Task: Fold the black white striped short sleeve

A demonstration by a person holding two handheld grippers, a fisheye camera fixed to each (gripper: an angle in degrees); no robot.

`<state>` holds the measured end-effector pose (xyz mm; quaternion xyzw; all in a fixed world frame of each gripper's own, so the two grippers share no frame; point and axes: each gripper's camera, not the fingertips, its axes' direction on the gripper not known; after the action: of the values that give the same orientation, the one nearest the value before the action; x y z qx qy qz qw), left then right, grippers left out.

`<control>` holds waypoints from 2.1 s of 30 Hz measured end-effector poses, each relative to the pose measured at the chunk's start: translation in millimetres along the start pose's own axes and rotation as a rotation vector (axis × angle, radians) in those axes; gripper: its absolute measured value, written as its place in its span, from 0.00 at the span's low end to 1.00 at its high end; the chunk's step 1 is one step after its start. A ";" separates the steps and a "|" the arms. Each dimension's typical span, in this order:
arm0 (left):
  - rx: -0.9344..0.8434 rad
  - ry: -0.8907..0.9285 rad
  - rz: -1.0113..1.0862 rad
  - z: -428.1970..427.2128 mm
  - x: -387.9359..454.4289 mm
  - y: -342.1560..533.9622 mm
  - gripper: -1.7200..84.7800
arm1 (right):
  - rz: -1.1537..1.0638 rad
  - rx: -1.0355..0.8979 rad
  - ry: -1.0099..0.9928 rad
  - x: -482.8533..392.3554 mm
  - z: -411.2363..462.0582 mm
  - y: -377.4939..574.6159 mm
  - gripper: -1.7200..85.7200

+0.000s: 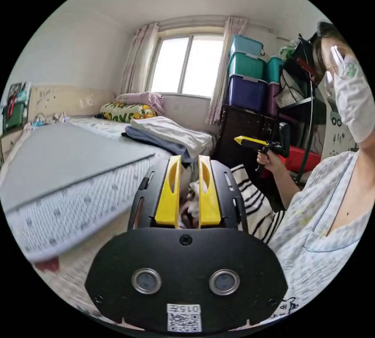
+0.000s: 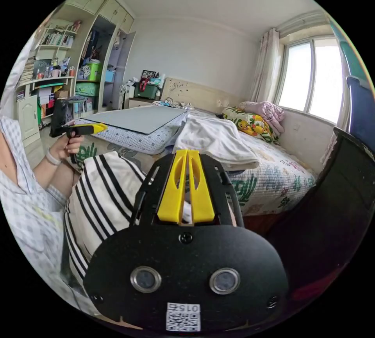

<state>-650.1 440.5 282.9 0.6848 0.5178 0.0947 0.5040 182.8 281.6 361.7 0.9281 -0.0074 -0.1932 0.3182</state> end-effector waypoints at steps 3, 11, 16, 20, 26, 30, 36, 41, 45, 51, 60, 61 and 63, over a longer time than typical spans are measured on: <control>-0.071 0.098 -0.153 -7.6 -6.0 42.3 0.15 | 0.020 -0.053 0.036 -35.9 0.8 16.6 0.01; -0.070 0.106 -0.052 -20.8 57.3 40.0 0.16 | 0.252 -0.062 -0.012 -32.3 -16.4 53.8 0.08; -0.089 0.200 -0.130 6.1 71.4 42.0 0.11 | 0.400 -0.118 0.077 -23.4 -7.6 80.3 0.15; -0.004 0.261 -0.098 -0.5 104.3 35.4 0.04 | 0.346 -0.060 -0.009 -40.1 -10.9 75.7 0.14; -0.051 0.354 0.272 18.1 223.2 7.4 0.03 | 0.107 0.048 -0.233 -94.5 -19.7 47.7 0.13; -0.090 0.318 0.275 48.5 261.7 17.8 0.03 | -0.026 0.046 -0.306 -122.7 -15.1 41.7 0.14; 0.124 0.087 0.139 9.9 234.5 16.0 0.03 | 0.246 -0.020 -0.016 -76.7 -12.1 75.7 0.15; 0.130 0.309 0.094 29.9 220.8 9.4 0.03 | 0.361 0.044 -0.141 -67.3 -29.8 97.6 0.14; -0.013 0.443 0.327 94.6 310.5 14.1 0.03 | 0.158 0.052 -0.240 -114.8 -33.8 74.9 0.15; -0.106 0.399 0.410 152.2 360.8 39.6 0.03 | -0.228 -0.041 -0.352 -189.3 -25.1 40.1 0.16; -0.170 0.349 0.394 191.0 351.6 80.8 0.04 | -0.416 -0.322 -0.154 -231.9 13.3 49.2 0.16; -0.183 0.372 0.422 189.7 346.9 85.1 0.04 | -0.417 -0.328 -0.135 -233.1 14.5 53.7 0.13; -0.189 0.475 0.438 182.3 328.8 86.6 0.04 | -0.411 -0.319 -0.110 -233.4 11.7 61.2 0.08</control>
<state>-331.5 600.9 135.8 0.6888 0.4502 0.4055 0.3981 -30.8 257.8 472.1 0.8364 0.1943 -0.3027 0.4136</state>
